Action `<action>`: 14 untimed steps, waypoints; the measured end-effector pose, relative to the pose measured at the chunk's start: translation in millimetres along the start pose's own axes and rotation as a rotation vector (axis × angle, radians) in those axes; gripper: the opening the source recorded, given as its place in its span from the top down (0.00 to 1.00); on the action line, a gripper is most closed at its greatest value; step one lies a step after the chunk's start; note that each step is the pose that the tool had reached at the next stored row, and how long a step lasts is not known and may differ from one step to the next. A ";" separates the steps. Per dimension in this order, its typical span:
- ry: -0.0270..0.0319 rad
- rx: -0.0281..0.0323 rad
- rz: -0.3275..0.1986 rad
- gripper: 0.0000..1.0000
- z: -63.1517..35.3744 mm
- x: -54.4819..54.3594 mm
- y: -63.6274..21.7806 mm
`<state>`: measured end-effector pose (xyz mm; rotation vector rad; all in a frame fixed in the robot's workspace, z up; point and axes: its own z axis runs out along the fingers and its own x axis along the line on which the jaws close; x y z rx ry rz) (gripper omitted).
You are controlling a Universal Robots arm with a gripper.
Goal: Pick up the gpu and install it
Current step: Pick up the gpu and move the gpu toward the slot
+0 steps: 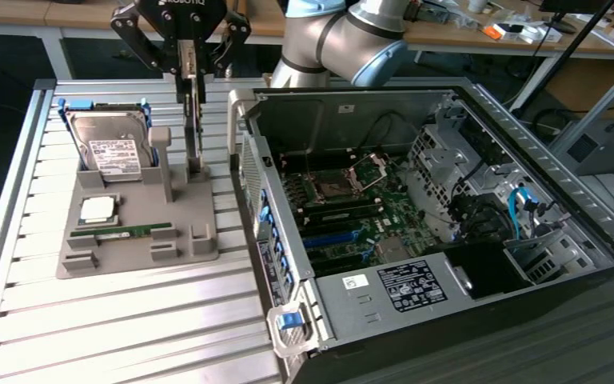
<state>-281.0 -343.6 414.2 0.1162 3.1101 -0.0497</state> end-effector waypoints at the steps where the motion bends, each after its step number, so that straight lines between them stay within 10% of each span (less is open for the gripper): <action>1: -0.0001 0.0000 0.000 0.73 -0.3 0.0 0.0; 14: 0.0000 0.0000 0.000 0.73 -5.5 -0.2 -0.2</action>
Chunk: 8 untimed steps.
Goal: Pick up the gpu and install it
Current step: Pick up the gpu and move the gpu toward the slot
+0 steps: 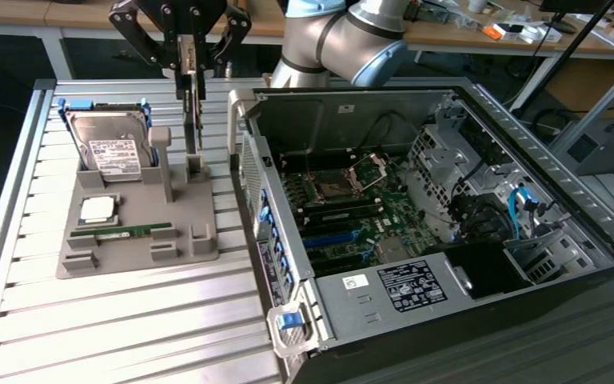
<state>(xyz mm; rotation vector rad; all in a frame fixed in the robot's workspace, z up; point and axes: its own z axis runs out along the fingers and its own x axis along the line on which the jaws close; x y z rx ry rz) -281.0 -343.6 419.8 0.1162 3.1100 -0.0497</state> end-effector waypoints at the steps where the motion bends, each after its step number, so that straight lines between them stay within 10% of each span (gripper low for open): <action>1: 0.0000 0.0000 0.000 0.73 -0.4 0.0 0.0; 8: 0.0001 0.0001 0.000 0.73 -2.2 -0.5 -3.5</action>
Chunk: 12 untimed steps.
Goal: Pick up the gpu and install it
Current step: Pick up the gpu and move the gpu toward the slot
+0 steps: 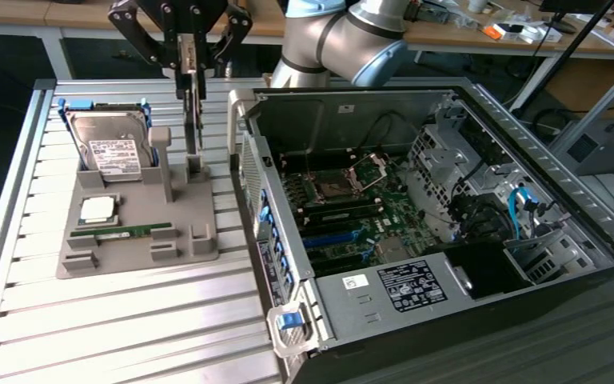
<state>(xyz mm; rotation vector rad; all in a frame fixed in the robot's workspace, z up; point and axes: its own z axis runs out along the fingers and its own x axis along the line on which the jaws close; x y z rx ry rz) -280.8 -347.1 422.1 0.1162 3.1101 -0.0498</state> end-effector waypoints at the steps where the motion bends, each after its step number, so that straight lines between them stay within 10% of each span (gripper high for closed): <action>1: -0.0002 0.0001 0.000 0.73 0.2 -1.1 -2.8; 12: 0.0000 0.0002 0.000 0.73 1.0 -27.4 -4.5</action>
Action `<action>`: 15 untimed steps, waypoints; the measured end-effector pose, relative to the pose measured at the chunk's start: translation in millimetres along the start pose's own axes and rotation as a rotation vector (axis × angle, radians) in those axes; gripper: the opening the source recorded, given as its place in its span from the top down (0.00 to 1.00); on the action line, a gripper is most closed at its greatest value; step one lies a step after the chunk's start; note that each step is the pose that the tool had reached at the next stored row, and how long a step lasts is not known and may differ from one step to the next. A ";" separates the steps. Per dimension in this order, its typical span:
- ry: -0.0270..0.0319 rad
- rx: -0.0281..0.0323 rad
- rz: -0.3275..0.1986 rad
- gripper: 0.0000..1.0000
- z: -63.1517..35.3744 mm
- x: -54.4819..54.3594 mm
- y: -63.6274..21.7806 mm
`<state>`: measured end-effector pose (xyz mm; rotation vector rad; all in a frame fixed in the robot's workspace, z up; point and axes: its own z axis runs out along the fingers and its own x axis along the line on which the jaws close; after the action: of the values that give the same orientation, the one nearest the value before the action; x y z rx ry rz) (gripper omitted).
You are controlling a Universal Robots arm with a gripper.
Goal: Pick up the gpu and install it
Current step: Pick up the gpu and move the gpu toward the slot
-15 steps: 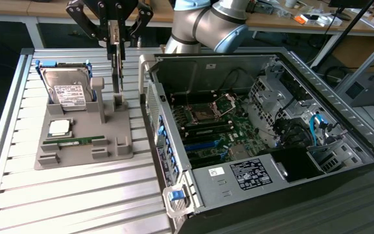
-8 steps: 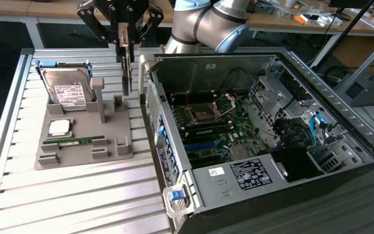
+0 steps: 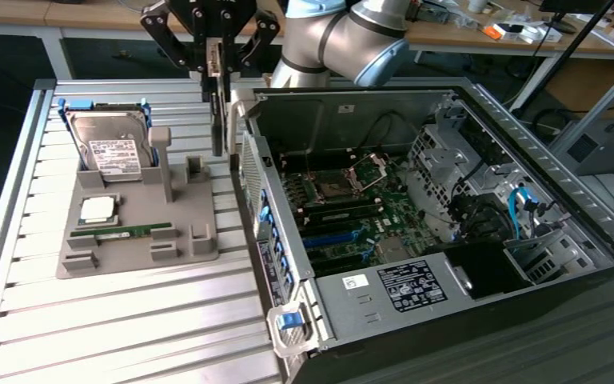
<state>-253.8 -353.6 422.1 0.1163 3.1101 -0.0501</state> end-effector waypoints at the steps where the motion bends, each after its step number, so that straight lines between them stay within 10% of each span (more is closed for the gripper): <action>1: -0.0001 0.0000 0.000 0.73 0.0 -0.5 0.0; 15: 0.0000 0.0000 0.000 0.73 0.2 -7.2 0.5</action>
<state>-246.6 -353.6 422.1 0.1163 3.1101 -0.0501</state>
